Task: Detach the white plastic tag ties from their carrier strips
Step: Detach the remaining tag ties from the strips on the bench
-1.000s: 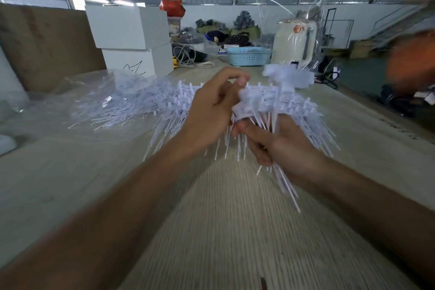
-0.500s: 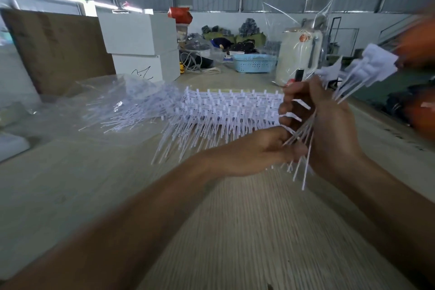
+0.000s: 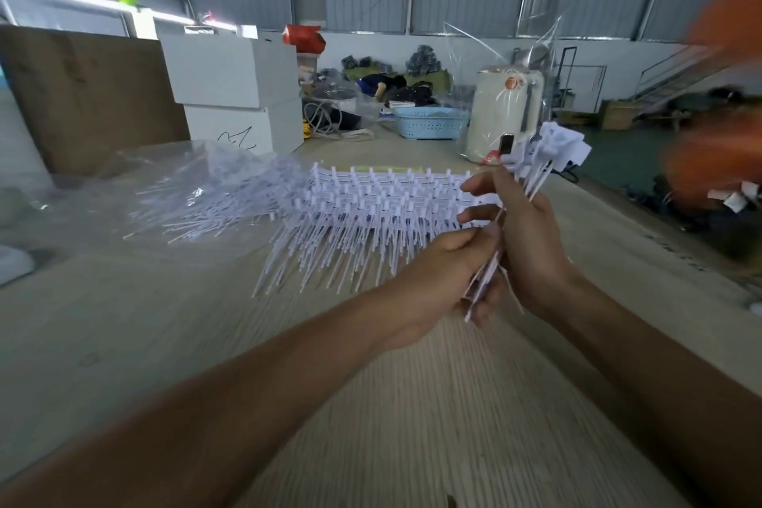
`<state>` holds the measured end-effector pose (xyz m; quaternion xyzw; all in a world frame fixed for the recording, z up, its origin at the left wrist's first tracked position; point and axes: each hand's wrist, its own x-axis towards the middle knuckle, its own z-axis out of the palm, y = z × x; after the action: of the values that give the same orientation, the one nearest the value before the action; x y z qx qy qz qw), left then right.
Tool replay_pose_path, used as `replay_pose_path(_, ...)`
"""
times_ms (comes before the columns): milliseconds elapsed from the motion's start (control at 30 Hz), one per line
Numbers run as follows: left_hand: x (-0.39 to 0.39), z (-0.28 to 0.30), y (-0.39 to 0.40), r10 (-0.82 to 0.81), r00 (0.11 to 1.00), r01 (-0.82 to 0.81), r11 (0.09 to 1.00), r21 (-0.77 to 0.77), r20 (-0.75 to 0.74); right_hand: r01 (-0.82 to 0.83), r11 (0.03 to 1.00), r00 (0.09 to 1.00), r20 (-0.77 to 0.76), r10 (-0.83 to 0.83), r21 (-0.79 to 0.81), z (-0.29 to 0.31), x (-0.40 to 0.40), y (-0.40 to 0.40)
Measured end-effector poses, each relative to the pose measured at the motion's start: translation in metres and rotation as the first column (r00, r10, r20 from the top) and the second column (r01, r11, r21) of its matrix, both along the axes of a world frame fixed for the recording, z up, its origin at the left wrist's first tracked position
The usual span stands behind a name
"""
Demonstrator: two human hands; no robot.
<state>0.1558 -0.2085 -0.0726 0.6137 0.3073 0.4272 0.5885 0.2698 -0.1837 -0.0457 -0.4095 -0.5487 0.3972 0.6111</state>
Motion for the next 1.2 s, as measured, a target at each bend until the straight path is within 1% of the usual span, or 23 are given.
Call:
replay_pose_path(33,0.002,0.002,-0.001,0.009,1.0,-0.009,0.999,-0.039,0.012,-0.01,1.0,1.0,-0.004,0.01,-0.028,0.0,0.0,0.001)
replay_pose_path(100,0.004,0.004,-0.003,0.025,0.999,-0.027,0.998,-0.064,-0.036,-0.058,0.996,0.998,-0.005,0.057,-0.067,-0.003,0.002,0.003)
replay_pose_path(200,-0.004,0.01,-0.002,0.133,0.97,-0.122,0.99,0.065,-0.202,-0.252,0.956,0.968,-0.022,0.251,-0.153,-0.007,0.007,0.004)
replay_pose_path(267,-0.02,0.017,-0.002,0.214,0.948,-0.179,0.97,0.163,-0.236,-0.368,0.904,0.926,-0.001,0.377,-0.219,-0.003,0.008,0.003)
replay_pose_path(300,-0.032,0.02,-0.001,0.263,0.932,-0.216,0.956,0.201,-0.249,-0.397,0.89,0.912,0.015,0.41,-0.226,0.0,0.008,0.002)
replay_pose_path(367,-0.063,0.026,0.0,0.374,0.877,-0.288,0.912,0.292,-0.303,-0.4,0.897,0.903,0.086,0.42,-0.187,0.004,0.008,0.0)
replay_pose_path(433,-0.1,0.027,0.002,0.452,0.824,-0.326,0.872,0.365,-0.342,-0.366,0.925,0.89,0.252,0.38,-0.101,0.004,0.008,-0.004)
replay_pose_path(500,-0.144,0.025,0.003,0.561,0.743,-0.372,0.799,0.471,-0.365,-0.35,0.935,0.869,0.357,0.343,-0.047,0.001,0.003,-0.004)
replay_pose_path(567,-0.192,0.018,0.003,0.685,0.632,-0.401,0.689,0.604,-0.362,-0.348,0.936,0.856,0.392,0.336,-0.043,-0.001,-0.009,-0.004)
replay_pose_path(633,-0.242,0.008,-0.001,0.795,0.463,-0.368,0.575,0.731,-0.392,-0.336,0.942,0.825,0.482,0.295,-0.001,-0.002,-0.027,-0.001)
replay_pose_path(700,-0.288,0.0,-0.009,0.859,0.281,-0.329,0.505,0.798,-0.428,-0.328,0.94,0.763,0.615,0.201,0.1,0.0,-0.047,0.002)
replay_pose_path(733,-0.306,-0.002,-0.012,0.881,0.225,-0.334,0.471,0.816,-0.416,-0.326,0.931,0.725,0.675,0.134,0.165,0.003,-0.058,0.005)
replay_pose_path(767,-0.322,-0.004,-0.015,0.9,0.196,-0.355,0.436,0.827,-0.39,-0.324,0.918,0.695,0.716,0.068,0.228,0.007,-0.07,0.007)
replay_pose_path(833,-0.344,-0.006,-0.019,0.922,0.181,-0.405,0.388,0.828,-0.343,-0.326,0.89,0.658,0.753,-0.03,0.319,0.014,-0.099,0.013)
replay_pose_path(900,-0.358,-0.008,-0.02,0.928,0.192,-0.436,0.371,0.82,-0.318,-0.334,0.869,0.611,0.786,-0.097,0.366,0.017,-0.134,0.023)
replay_pose_path(933,-0.362,-0.01,-0.02,0.93,0.197,-0.449,0.367,0.814,-0.311,-0.34,0.868,0.59,0.801,-0.101,0.361,0.016,-0.154,0.029)
replay_pose_path(967,-0.365,-0.011,-0.02,0.932,0.197,-0.46,0.361,0.811,-0.304,-0.344,0.881,0.581,0.811,-0.072,0.324,0.015,-0.175,0.034)
replay_pose_path(1033,-0.369,-0.013,-0.021,0.933,0.201,-0.481,0.359,0.8,-0.298,-0.325,0.924,0.553,0.833,0.014,0.201,0.01,-0.215,0.046)
replay_pose_path(1067,-0.37,-0.014,-0.02,0.931,0.207,-0.491,0.364,0.792,-0.299,-0.302,0.933,0.503,0.864,-0.019,0.197,0.008,-0.231,0.052)
replay_pose_path(1133,-0.373,-0.015,-0.021,0.921,0.211,-0.497,0.389,0.776,-0.327,-0.277,0.901,0.363,0.904,-0.224,0.335,0.005,-0.256,0.065)
replay_pose_path(1167,-0.375,-0.016,-0.022,0.913,0.205,-0.487,0.408,0.772,-0.353,-0.274,0.869,0.317,0.892,-0.321,0.411,0.004,-0.265,0.071)
replay_pose_path(1200,-0.377,-0.018,-0.022,0.903,0.195,-0.472,0.428,0.771,-0.381,-0.266,0.847,0.299,0.875,-0.38,0.46,0.005,-0.272,0.077)
